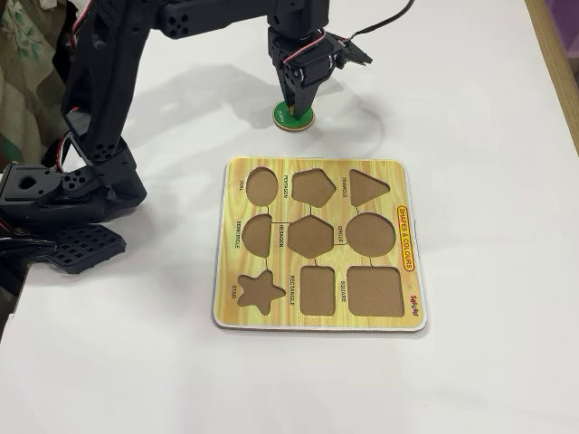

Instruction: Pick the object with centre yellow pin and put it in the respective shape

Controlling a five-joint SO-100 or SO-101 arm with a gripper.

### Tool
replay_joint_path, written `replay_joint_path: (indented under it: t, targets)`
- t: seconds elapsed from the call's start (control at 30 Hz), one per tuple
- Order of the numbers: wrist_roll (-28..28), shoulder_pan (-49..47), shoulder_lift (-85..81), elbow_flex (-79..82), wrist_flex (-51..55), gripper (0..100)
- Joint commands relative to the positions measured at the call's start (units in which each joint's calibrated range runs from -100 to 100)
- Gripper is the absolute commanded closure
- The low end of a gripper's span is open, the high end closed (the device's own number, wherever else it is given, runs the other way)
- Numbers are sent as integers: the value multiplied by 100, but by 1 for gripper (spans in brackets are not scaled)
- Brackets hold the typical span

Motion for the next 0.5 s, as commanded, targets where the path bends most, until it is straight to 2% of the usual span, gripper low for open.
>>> replay_joint_path:
  t: [0.0,0.47]
  targets:
    - [10,73,-616,-18,26,99]
    - [10,278,-1545,-18,26,99]
